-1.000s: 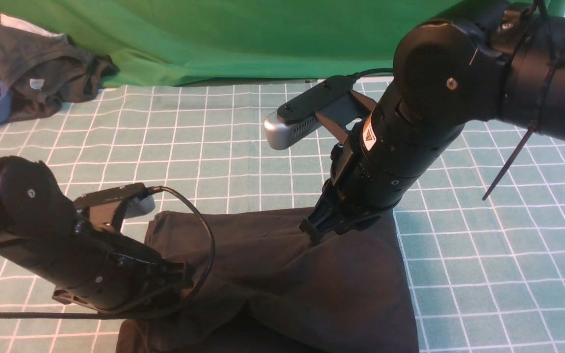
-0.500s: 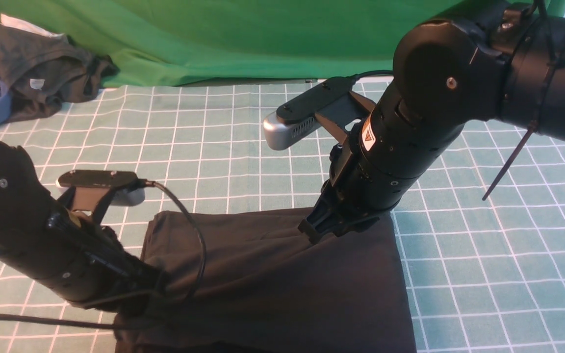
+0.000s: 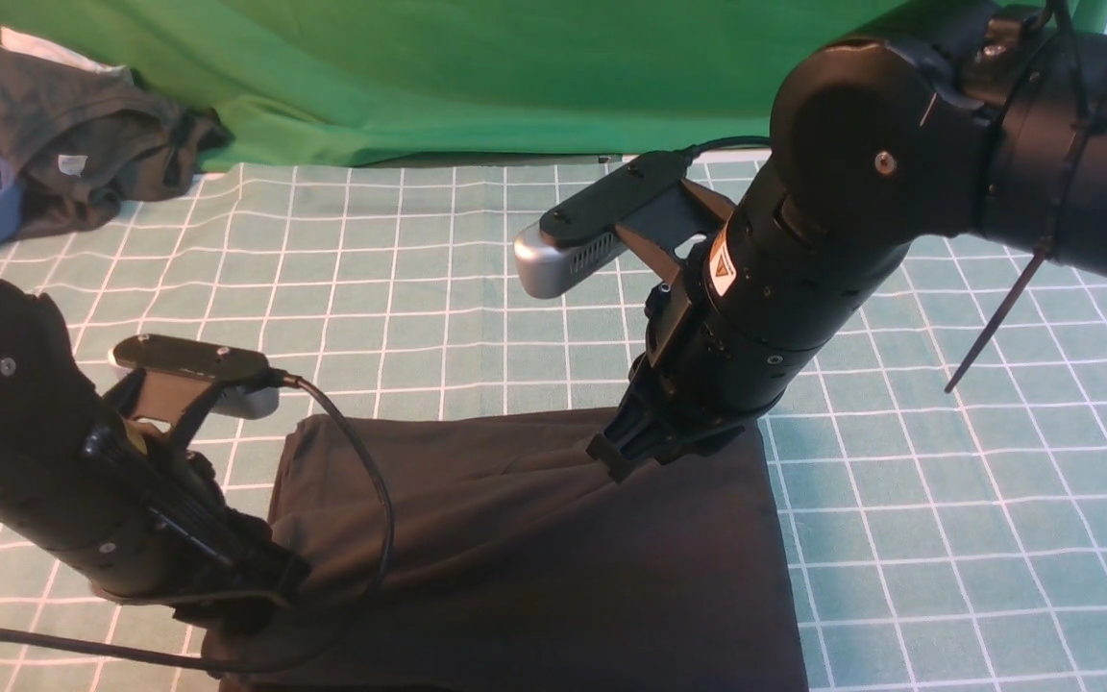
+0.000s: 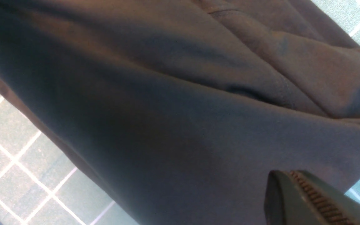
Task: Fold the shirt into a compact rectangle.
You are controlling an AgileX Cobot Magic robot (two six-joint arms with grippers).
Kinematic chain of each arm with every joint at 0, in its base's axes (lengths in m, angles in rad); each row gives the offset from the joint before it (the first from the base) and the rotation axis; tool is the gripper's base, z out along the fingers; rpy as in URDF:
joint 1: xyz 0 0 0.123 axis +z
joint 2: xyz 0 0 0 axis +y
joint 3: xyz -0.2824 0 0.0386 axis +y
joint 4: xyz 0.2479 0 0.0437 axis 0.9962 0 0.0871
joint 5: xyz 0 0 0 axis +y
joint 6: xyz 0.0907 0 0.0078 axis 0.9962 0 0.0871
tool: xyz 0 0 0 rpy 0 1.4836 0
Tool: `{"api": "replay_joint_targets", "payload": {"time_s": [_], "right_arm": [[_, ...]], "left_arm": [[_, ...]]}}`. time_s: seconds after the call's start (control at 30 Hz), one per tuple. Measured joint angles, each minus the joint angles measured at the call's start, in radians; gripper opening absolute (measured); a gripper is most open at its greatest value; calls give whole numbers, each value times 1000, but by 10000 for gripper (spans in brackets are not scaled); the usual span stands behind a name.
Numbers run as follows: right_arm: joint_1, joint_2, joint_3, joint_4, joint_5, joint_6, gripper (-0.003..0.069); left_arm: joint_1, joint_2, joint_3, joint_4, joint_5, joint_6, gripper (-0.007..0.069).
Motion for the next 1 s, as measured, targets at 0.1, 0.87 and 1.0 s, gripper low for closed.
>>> {"api": "replay_joint_targets", "payload": {"time_s": [0.1,0.87,1.0], "right_arm": [[0,0,0,0,0,-13,25],[-79,-27,35,-71,159,12,18],[-79,-27,132,-6,118,11,16]], "left_arm": [[0,-12,-25,15,45,-9,377],[0,-73,-190,-239,80,-20,6],[0,19,-189,-253,71,-16,2]]}}
